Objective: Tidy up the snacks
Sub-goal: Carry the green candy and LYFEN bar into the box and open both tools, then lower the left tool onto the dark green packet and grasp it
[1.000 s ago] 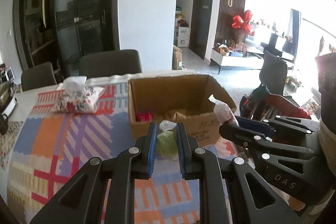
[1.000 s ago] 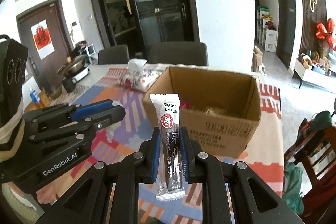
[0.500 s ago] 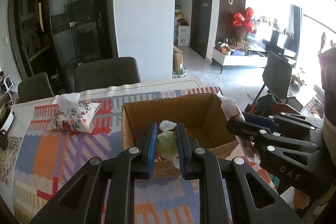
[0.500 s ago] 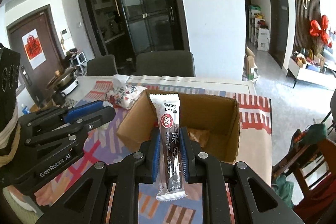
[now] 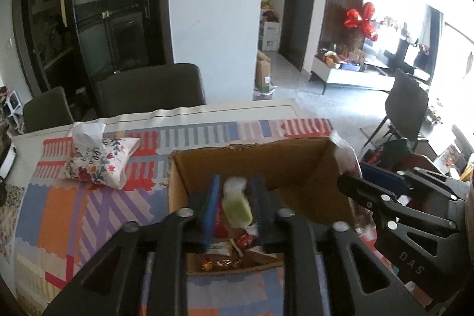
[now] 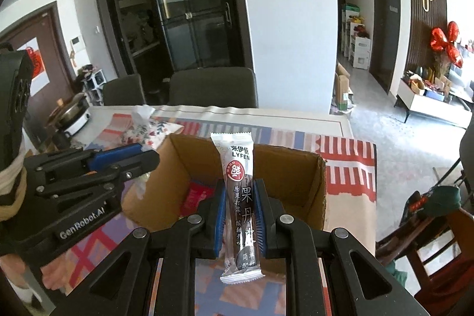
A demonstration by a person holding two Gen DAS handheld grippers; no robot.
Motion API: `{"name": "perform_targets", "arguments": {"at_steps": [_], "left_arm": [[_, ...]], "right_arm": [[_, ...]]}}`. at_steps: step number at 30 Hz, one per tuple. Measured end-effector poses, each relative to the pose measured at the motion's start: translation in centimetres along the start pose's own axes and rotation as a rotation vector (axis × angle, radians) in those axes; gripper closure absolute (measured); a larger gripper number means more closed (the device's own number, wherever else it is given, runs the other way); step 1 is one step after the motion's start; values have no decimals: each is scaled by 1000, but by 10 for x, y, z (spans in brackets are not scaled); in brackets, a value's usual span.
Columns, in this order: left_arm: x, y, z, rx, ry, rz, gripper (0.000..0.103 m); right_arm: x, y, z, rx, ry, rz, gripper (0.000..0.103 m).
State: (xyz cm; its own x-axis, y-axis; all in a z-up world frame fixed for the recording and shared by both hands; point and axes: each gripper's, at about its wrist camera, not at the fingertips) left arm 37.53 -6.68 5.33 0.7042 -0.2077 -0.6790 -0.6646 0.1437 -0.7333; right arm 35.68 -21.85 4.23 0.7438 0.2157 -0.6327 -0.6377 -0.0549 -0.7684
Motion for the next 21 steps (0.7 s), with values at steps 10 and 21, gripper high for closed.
{"name": "perform_targets", "arguments": {"at_steps": [10,21], "left_arm": [[-40,31,-6,26,-71,-38,57],[-101,95,-24,90,-58,-70,46]], "right_arm": [[-34,21,2,7,70,-55,47],[-94,86,18,39,60,-101,32]]}}
Point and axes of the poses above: each gripper's, at about its wrist camera, not at the fingertips, and x roughly the way its jaws point, z to its left, y to its underside, and after that the axes turned 1 degree about y, right-handed
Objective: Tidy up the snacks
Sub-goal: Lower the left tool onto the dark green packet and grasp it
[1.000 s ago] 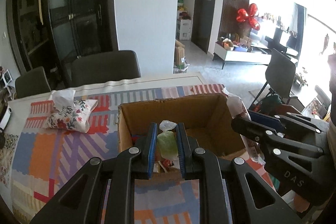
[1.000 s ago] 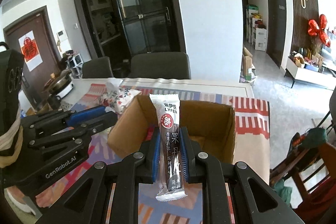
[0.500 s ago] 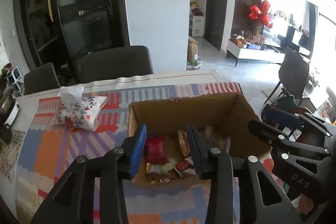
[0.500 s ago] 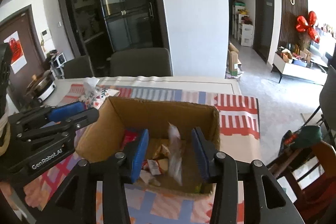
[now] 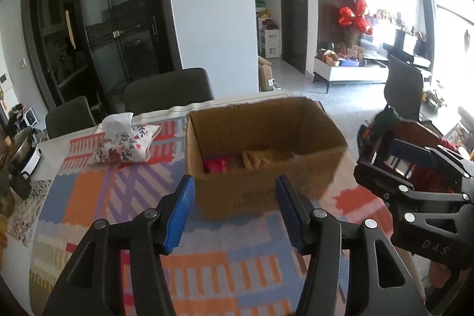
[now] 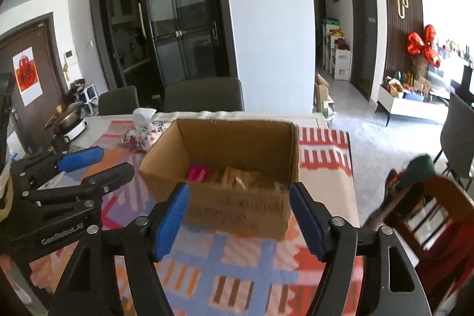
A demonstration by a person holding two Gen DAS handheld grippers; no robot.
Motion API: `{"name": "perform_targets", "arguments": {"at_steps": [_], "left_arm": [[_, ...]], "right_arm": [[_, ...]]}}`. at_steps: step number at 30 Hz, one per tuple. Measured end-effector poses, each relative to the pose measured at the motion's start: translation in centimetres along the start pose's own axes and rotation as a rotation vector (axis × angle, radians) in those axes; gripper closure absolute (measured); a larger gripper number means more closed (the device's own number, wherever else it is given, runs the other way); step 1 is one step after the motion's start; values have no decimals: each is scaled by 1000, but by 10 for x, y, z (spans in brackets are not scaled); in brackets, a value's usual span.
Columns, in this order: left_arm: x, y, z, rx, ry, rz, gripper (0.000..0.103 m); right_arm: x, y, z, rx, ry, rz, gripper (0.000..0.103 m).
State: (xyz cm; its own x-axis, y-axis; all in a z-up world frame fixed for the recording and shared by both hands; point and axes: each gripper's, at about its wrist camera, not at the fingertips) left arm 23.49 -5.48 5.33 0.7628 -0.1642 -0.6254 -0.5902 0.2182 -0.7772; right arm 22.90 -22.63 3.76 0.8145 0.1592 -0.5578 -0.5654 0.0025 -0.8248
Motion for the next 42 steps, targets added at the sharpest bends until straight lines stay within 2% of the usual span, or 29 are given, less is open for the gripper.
{"name": "perform_targets", "arguments": {"at_steps": [4,10,14,20,29,35,42], "left_arm": [[-17,20,-5,-1,23,4,39],[-30,51,-17,9,66,29,36],[-27,73,-27,1,100,81,36],[-20,103,-40,-24,147,156,36],[4,149,-56,-65,242,311,36],[23,174,-67,-64,250,407,37],[39,186,-71,-82,280,474,42]], "right_arm": [[-19,20,4,-3,19,3,28],[-46,54,4,-6,53,11,23],[-52,77,1,-15,66,45,22],[-52,109,-10,14,77,120,22],[-44,148,-21,69,101,234,22],[-30,171,-29,101,103,304,22],[-21,188,-31,68,182,369,22]]}}
Point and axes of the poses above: each gripper's, at about its wrist camera, not at the fingertips, and x roughly the way its jaws point, z to its left, y to its underside, and after that the axes turned 1 degree about y, right-handed
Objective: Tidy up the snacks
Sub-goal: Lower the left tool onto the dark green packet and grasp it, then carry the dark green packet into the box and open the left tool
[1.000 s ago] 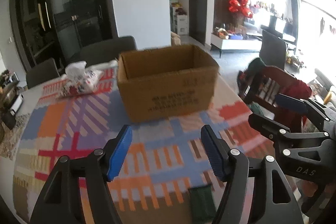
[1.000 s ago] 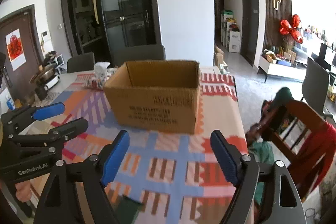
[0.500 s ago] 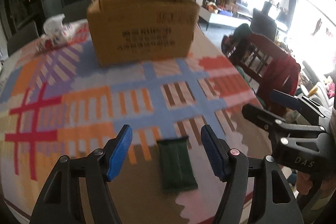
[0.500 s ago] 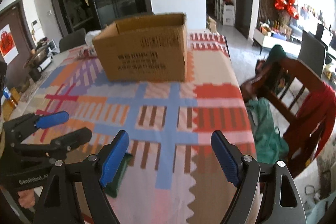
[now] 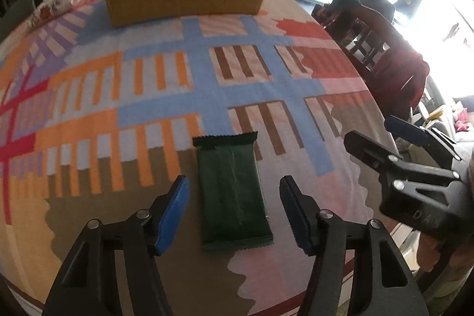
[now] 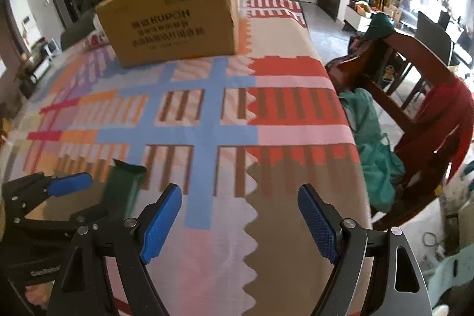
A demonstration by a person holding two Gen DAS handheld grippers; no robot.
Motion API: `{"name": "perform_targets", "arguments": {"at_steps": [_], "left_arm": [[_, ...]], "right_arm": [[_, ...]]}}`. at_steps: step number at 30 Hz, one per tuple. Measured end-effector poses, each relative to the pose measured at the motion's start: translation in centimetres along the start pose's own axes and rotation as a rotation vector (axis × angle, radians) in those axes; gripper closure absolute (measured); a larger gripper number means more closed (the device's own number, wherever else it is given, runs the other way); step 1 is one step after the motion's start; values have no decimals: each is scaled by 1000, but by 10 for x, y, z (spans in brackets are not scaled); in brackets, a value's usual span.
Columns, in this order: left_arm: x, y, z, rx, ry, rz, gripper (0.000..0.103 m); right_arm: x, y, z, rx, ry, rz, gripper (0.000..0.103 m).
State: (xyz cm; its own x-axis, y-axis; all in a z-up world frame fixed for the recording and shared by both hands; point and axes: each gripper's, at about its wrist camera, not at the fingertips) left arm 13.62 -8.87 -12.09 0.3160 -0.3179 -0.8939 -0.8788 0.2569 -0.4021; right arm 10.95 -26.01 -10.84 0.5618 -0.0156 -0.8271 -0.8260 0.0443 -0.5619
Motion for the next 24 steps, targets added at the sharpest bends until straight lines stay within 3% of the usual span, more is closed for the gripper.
{"name": "perform_targets", "arguments": {"at_steps": [10,12,24], "left_arm": [[13,0,-2,11,-38,14,50],[13,0,-2,13,-46,7,57],[3,1,4,6,-31,-27,59]], "right_arm": [[11,7,6,-32,-9,48,22],[12,6,4,-23,-11,55,22],[10,3,7,-20,1,54,22]]}}
Point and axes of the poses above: each gripper's, at about its wrist camera, not at the fingertips, and x roughly the way its jaws point, z to its left, y to its underside, and after that the axes turned 1 degree about y, right-handed
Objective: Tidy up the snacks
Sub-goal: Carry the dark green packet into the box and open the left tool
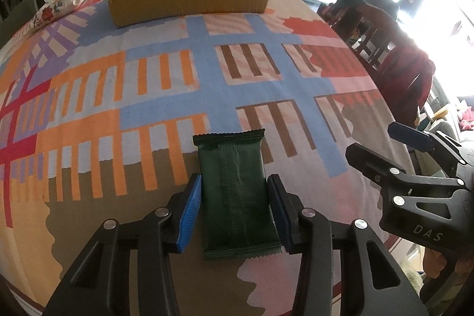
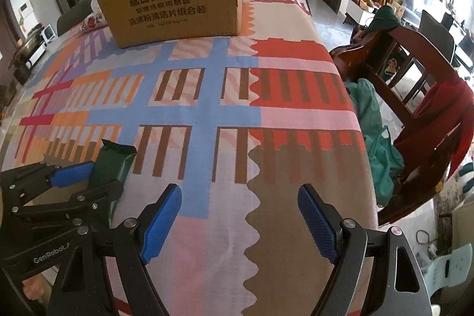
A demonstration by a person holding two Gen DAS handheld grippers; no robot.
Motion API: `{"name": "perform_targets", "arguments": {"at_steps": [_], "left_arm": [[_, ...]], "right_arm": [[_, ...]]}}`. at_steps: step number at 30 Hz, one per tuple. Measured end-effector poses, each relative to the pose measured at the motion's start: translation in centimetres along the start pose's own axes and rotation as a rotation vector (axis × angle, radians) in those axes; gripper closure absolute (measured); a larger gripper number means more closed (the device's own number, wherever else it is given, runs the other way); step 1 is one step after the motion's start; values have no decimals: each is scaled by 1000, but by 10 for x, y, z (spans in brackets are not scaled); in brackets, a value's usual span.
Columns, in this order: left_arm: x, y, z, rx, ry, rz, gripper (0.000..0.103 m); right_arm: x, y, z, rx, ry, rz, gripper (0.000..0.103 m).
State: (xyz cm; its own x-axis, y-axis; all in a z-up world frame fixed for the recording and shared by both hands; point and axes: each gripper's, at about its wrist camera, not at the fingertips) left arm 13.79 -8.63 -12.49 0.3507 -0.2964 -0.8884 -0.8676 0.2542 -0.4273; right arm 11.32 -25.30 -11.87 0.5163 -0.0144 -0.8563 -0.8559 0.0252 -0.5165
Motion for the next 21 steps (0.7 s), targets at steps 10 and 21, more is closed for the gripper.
{"name": "perform_targets", "arguments": {"at_steps": [10,21], "left_arm": [[-41,-15,9,-6,4,-127,59],[-90,-42,22,-17,5,-262,59]], "right_arm": [[-22,-17,12,-28,16,-69,22],[-63,-58,29,-91,14,-214,22]]}}
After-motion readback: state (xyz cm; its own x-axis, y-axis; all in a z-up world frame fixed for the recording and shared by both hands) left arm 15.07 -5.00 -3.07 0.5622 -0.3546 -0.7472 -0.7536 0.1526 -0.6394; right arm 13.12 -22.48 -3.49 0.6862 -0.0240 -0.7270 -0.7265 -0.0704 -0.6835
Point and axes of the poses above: each gripper's, at about its wrist camera, not at the fingertips, and x roughly the way its jaws point, z to its left, y to its underside, and after that the axes turned 1 degree about y, right-handed
